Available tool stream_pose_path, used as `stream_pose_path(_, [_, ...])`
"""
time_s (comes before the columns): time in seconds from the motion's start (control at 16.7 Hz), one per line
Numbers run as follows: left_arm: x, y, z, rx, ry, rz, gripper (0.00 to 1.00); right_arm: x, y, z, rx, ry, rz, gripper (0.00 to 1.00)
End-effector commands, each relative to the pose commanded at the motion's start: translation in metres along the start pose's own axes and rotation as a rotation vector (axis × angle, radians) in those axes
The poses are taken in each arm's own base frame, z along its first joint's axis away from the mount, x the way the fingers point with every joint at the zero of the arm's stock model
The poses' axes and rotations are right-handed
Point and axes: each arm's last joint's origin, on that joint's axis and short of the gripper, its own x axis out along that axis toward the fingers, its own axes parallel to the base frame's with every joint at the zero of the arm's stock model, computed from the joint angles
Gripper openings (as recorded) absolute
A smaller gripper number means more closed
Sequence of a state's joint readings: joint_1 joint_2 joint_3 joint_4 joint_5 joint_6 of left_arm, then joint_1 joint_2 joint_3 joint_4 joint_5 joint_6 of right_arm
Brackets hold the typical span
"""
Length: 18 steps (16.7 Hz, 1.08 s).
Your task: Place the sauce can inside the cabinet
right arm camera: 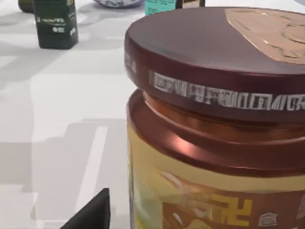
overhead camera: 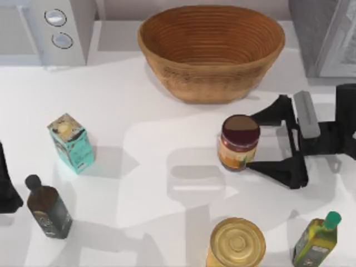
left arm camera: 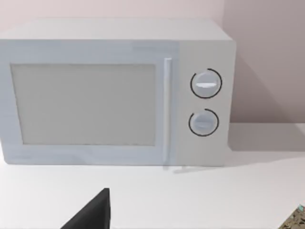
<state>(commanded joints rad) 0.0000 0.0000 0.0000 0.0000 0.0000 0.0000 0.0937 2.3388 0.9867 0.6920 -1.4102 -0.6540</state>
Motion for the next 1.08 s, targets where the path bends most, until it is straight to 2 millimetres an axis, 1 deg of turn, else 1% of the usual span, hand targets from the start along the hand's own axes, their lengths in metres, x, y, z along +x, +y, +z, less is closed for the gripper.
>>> stream_pose_path(0.42, [0.0, 0.0, 0.0, 0.0, 0.0, 0.0, 1.0, 0.039, 0.006, 0.004, -0.001, 0.0, 0.0, 1.0])
stream_pose_path(0.54, [0.0, 0.0, 0.0, 0.0, 0.0, 0.0, 1.0, 0.043, 0.007, 0.005, 0.0, 0.0, 0.0, 1.0])
stream_pose_path(0.72, [0.0, 0.0, 0.0, 0.0, 0.0, 0.0, 1.0, 0.043, 0.007, 0.005, 0.0, 0.0, 0.0, 1.0])
stream_pose_path(1.08, [0.0, 0.0, 0.0, 0.0, 0.0, 0.0, 1.0, 0.043, 0.007, 0.005, 0.0, 0.0, 0.0, 0.55])
